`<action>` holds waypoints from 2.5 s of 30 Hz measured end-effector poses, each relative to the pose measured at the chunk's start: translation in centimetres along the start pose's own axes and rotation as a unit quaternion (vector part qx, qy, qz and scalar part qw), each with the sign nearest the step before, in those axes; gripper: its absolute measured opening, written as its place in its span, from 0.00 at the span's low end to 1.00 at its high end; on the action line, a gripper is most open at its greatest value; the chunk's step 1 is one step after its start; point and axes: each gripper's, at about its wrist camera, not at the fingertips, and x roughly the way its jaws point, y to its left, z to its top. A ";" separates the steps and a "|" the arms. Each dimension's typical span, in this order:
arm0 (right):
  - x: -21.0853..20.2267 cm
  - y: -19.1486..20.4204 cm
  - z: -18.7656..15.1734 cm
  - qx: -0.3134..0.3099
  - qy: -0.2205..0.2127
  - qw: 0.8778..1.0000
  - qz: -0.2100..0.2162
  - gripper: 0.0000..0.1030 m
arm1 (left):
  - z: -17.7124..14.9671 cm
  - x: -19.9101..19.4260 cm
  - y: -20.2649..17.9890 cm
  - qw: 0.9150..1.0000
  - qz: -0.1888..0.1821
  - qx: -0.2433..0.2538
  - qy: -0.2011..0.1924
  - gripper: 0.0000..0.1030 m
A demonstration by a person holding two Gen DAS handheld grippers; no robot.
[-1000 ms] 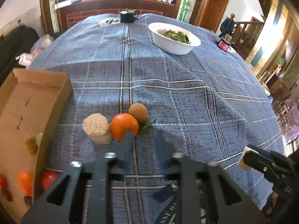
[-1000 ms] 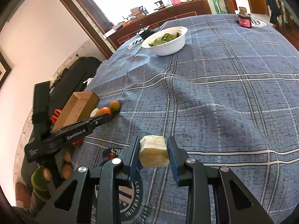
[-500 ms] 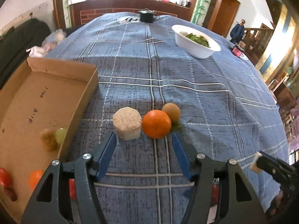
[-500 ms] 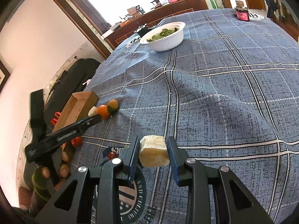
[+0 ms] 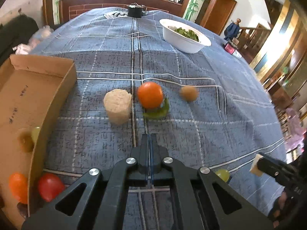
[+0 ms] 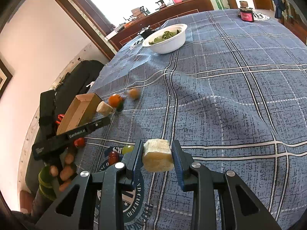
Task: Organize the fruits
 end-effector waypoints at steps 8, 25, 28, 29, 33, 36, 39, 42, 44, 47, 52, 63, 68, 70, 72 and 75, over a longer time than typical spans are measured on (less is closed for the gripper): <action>-0.1 0.9 -0.1 -0.005 -0.001 1.000 -0.001 0.30 | 2.2 0.2 2.9 0.998 0.023 -0.058 -0.009 0.34; 0.6 1.7 0.1 -0.010 0.003 1.000 -0.005 0.30 | 2.8 0.5 1.0 0.999 0.029 -0.012 -0.033 0.30; -0.1 2.4 0.0 -0.013 -0.003 1.000 -0.004 0.30 | 1.8 -1.3 0.0 0.999 0.029 0.003 -0.042 0.30; -0.3 2.5 -0.1 -0.013 -0.006 1.000 -0.003 0.30 | 1.4 -2.0 -0.5 0.998 0.036 0.010 -0.046 0.30; -1.3 3.2 -0.3 -0.004 -0.017 1.000 0.007 0.30 | -0.2 -4.7 -2.1 0.994 0.077 0.041 -0.060 0.30; -1.9 4.1 -0.5 -0.004 -0.023 1.000 0.008 0.30 | -1.4 -6.6 -2.9 0.991 0.102 0.056 -0.067 0.30; -2.2 5.0 -0.7 -0.001 -0.025 1.000 0.019 0.30 | -2.4 -8.3 -3.0 0.988 0.119 0.064 -0.078 0.30; -2.4 5.9 -1.0 0.000 -0.027 0.999 0.025 0.30 | -3.2 -9.7 -2.6 0.986 0.127 0.062 -0.086 0.30; -2.5 6.7 -1.1 -0.001 -0.029 0.999 0.029 0.30 | -3.6 -10.6 -2.2 0.986 0.130 0.059 -0.090 0.30; -2.6 7.6 -1.4 0.000 -0.029 0.999 0.038 0.30 | -4.2 -11.7 -1.4 0.985 0.133 0.053 -0.095 0.30; -2.4 9.1 -1.7 0.000 -0.026 0.999 0.046 0.30 | -4.6 -12.9 0.0 0.984 0.138 0.043 -0.104 0.30; -1.3 12.4 -2.1 -0.024 -0.018 0.998 0.049 0.30 | -5.1 -14.3 3.2 0.984 0.138 0.019 -0.111 0.30; -0.1 13.8 -1.9 -0.036 -0.008 0.998 0.050 0.30 | -5.1 -14.6 5.3 0.985 0.133 0.004 -0.109 0.30; 0.6 14.5 -1.8 -0.043 -0.004 0.998 0.052 0.30 | -5.0 -14.9 6.7 0.986 0.129 -0.007 -0.106 0.30; 1.1 15.1 -1.6 -0.049 -0.001 0.997 0.055 0.30 | -4.7 -15.3 8.6 0.987 0.124 -0.022 -0.104 0.30; 2.3 16.7 -1.0 -0.064 0.004 0.996 0.062 0.30 | -4.3 -16.1 11.6 0.984 0.133 -0.046 -0.107 0.30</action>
